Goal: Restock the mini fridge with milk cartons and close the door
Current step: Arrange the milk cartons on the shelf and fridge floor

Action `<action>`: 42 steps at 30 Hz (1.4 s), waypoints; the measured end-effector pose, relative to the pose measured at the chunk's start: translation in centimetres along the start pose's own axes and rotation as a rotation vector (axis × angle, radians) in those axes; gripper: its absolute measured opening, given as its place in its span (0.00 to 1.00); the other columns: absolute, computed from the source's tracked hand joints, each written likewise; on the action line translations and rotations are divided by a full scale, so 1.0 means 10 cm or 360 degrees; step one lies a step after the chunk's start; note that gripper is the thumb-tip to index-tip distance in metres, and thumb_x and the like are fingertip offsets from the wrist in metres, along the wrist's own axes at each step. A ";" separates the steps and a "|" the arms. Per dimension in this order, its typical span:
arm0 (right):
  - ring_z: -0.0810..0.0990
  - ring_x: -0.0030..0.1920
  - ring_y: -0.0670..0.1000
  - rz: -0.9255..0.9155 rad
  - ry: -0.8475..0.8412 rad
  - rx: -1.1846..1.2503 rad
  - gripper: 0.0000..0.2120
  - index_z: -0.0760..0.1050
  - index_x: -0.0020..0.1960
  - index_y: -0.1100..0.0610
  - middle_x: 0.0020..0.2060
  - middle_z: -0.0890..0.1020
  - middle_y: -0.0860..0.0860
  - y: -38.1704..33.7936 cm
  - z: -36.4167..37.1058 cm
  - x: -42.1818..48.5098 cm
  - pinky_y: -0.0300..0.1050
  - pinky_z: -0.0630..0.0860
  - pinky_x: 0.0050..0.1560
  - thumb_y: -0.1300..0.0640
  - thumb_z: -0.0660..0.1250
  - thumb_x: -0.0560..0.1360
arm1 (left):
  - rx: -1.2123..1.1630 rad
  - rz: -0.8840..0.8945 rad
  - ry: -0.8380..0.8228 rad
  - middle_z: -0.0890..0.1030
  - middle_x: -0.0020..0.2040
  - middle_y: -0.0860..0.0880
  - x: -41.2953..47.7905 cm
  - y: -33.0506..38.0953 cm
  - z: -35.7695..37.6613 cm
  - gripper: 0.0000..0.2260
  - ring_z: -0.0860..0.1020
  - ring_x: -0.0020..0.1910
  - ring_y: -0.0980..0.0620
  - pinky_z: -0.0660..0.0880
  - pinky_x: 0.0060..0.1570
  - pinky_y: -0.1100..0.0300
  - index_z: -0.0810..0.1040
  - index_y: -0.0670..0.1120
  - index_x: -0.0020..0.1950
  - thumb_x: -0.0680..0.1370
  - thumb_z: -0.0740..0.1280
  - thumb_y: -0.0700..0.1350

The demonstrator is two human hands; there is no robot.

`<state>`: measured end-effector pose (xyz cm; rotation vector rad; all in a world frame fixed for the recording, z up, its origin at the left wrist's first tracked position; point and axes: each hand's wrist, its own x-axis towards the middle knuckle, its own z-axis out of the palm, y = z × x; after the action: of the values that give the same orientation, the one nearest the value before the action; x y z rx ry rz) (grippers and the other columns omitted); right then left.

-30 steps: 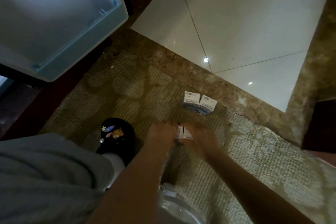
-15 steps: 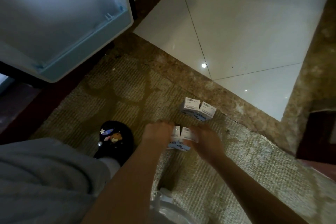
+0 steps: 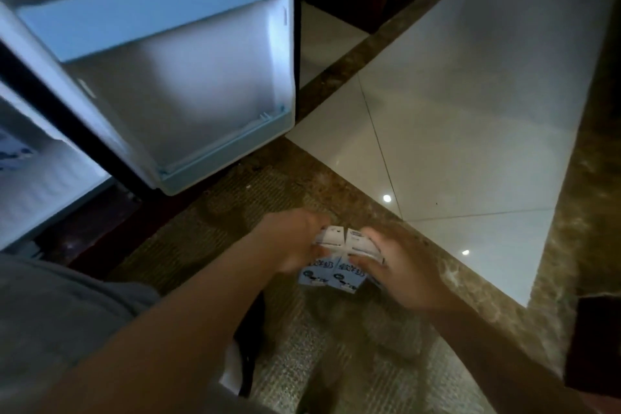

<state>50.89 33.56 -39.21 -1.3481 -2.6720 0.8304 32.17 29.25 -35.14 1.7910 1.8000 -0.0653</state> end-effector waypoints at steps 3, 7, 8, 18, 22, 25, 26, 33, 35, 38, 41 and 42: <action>0.75 0.47 0.47 -0.0238 0.0185 -0.0131 0.19 0.72 0.63 0.52 0.50 0.79 0.48 -0.31 -0.22 0.07 0.39 0.71 0.42 0.46 0.65 0.76 | 0.0097 0.0020 0.0144 0.73 0.56 0.51 -0.27 -0.07 -0.33 0.14 0.73 0.51 0.54 0.73 0.48 0.58 0.70 0.51 0.62 0.78 0.62 0.53; 0.71 0.49 0.47 -0.0531 0.0313 -0.0313 0.17 0.73 0.60 0.53 0.51 0.79 0.46 -0.78 -0.53 0.21 0.38 0.65 0.39 0.45 0.64 0.75 | 0.0313 0.0033 0.0368 0.73 0.58 0.52 -0.67 -0.24 -0.72 0.16 0.69 0.54 0.56 0.67 0.48 0.61 0.68 0.52 0.65 0.79 0.60 0.54; 0.70 0.49 0.46 -0.0576 0.0302 -0.0335 0.17 0.73 0.59 0.52 0.51 0.78 0.45 -0.90 -0.58 0.25 0.36 0.65 0.38 0.43 0.63 0.75 | 0.0366 0.0027 0.0423 0.73 0.59 0.52 -0.77 -0.27 -0.82 0.16 0.69 0.56 0.55 0.67 0.48 0.61 0.68 0.52 0.65 0.79 0.60 0.54; 0.70 0.47 0.47 -0.0995 0.0415 -0.0322 0.14 0.71 0.50 0.48 0.41 0.75 0.43 -2.27 -1.09 0.53 0.49 0.72 0.43 0.39 0.62 0.73 | 0.0681 -0.0247 0.0793 0.72 0.58 0.51 -1.89 -0.70 -1.68 0.18 0.73 0.59 0.50 0.72 0.54 0.54 0.67 0.52 0.64 0.78 0.58 0.59; 0.71 0.48 0.46 -0.1179 0.0443 -0.0360 0.15 0.71 0.52 0.48 0.44 0.76 0.42 -2.84 -1.18 0.63 0.50 0.73 0.44 0.39 0.62 0.73 | 0.0714 -0.0387 0.1002 0.73 0.54 0.54 -2.34 -0.93 -1.86 0.16 0.73 0.48 0.54 0.72 0.45 0.58 0.68 0.53 0.61 0.77 0.59 0.60; 0.71 0.47 0.44 -0.1319 0.0453 -0.0334 0.15 0.71 0.55 0.46 0.46 0.75 0.41 -3.27 -1.20 0.70 0.46 0.73 0.43 0.40 0.62 0.73 | 0.0679 -0.0514 0.1157 0.71 0.50 0.56 -2.66 -1.13 -1.96 0.16 0.71 0.44 0.55 0.75 0.45 0.57 0.69 0.53 0.59 0.77 0.60 0.60; 0.70 0.47 0.44 -0.1362 0.0462 -0.0340 0.15 0.71 0.56 0.46 0.46 0.74 0.41 -3.41 -1.19 0.73 0.44 0.72 0.43 0.41 0.62 0.73 | 0.0664 -0.0559 0.1192 0.71 0.49 0.56 -2.76 -1.19 -1.99 0.16 0.72 0.44 0.55 0.76 0.46 0.55 0.69 0.53 0.59 0.77 0.60 0.60; 0.70 0.52 0.48 -0.1610 0.0502 -0.0404 0.19 0.70 0.59 0.47 0.51 0.78 0.43 -4.21 -0.89 0.91 0.46 0.69 0.45 0.39 0.62 0.73 | 0.0539 -0.0857 0.1249 0.75 0.54 0.54 -3.38 -1.64 -1.95 0.18 0.75 0.44 0.54 0.77 0.46 0.56 0.69 0.51 0.63 0.77 0.61 0.59; 0.71 0.54 0.47 -0.1645 0.0455 -0.0431 0.21 0.69 0.61 0.47 0.53 0.78 0.43 -4.38 -0.73 0.95 0.46 0.71 0.45 0.37 0.60 0.73 | 0.0379 -0.0903 0.1237 0.78 0.52 0.54 -3.50 -1.80 -1.87 0.17 0.78 0.44 0.53 0.78 0.46 0.55 0.70 0.50 0.61 0.77 0.62 0.57; 0.71 0.58 0.47 -0.1695 0.0340 -0.0470 0.24 0.67 0.64 0.47 0.56 0.77 0.43 -4.59 -0.44 1.02 0.44 0.70 0.42 0.35 0.59 0.73 | 0.0082 -0.0971 0.1223 0.79 0.48 0.54 -3.58 -2.09 -1.67 0.13 0.80 0.42 0.52 0.78 0.44 0.54 0.71 0.49 0.58 0.77 0.65 0.53; 0.71 0.60 0.46 -0.1713 0.0192 -0.0496 0.25 0.67 0.65 0.48 0.59 0.76 0.42 -4.73 -0.11 1.12 0.42 0.65 0.41 0.36 0.60 0.73 | -0.0109 -0.1013 0.1235 0.80 0.49 0.51 -3.57 -2.39 -1.42 0.12 0.80 0.42 0.50 0.79 0.43 0.54 0.72 0.47 0.57 0.76 0.67 0.50; 0.71 0.60 0.46 -0.1714 0.0146 -0.0506 0.25 0.67 0.65 0.48 0.60 0.76 0.42 -4.77 0.00 1.16 0.42 0.64 0.41 0.37 0.61 0.73 | -0.0155 -0.1044 0.1233 0.80 0.49 0.50 -3.55 -2.49 -1.34 0.13 0.79 0.43 0.50 0.79 0.44 0.55 0.72 0.47 0.57 0.76 0.67 0.50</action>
<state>8.57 19.40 -18.88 0.1688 -2.8820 0.1993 1.25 0.92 -17.86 1.1415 2.8130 0.5138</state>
